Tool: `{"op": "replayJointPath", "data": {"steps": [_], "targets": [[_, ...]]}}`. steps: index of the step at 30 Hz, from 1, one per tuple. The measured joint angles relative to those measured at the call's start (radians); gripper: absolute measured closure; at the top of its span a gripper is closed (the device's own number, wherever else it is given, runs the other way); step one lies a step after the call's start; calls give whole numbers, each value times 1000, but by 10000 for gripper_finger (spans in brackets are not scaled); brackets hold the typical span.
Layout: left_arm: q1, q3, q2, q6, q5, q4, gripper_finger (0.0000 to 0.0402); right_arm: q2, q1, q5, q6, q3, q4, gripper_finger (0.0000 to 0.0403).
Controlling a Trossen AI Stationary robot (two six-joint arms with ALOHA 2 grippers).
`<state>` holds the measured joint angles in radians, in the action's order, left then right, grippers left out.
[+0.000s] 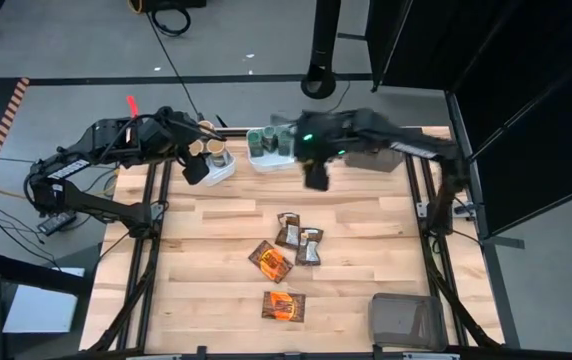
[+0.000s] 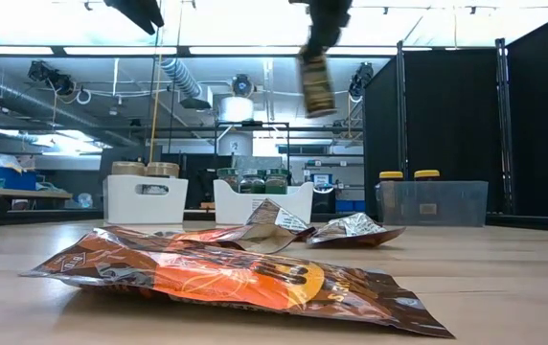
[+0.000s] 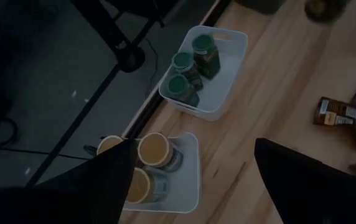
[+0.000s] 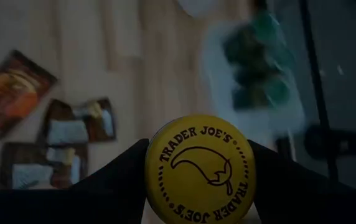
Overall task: Sort spices by type
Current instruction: Put the yellow seasoning bottle into the top black bin
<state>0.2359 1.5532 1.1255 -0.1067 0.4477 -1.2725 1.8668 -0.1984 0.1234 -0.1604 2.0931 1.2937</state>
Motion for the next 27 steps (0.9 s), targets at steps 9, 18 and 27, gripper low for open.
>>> {"op": "replayJointPath", "data": {"steps": [9, 18, 27], "targets": [[0, 0, 0, 1, 0, 101, 69, -482, -246, 207, 161, -600, -127, 171], [0, 0, 0, -7, 15, 272, 69, -689, -465, 271, 242, -907, -166, 171], [0, 0, 0, -32, 29, 276, 69, -673, -605, 227, 296, -1043, -403, 171]]}}
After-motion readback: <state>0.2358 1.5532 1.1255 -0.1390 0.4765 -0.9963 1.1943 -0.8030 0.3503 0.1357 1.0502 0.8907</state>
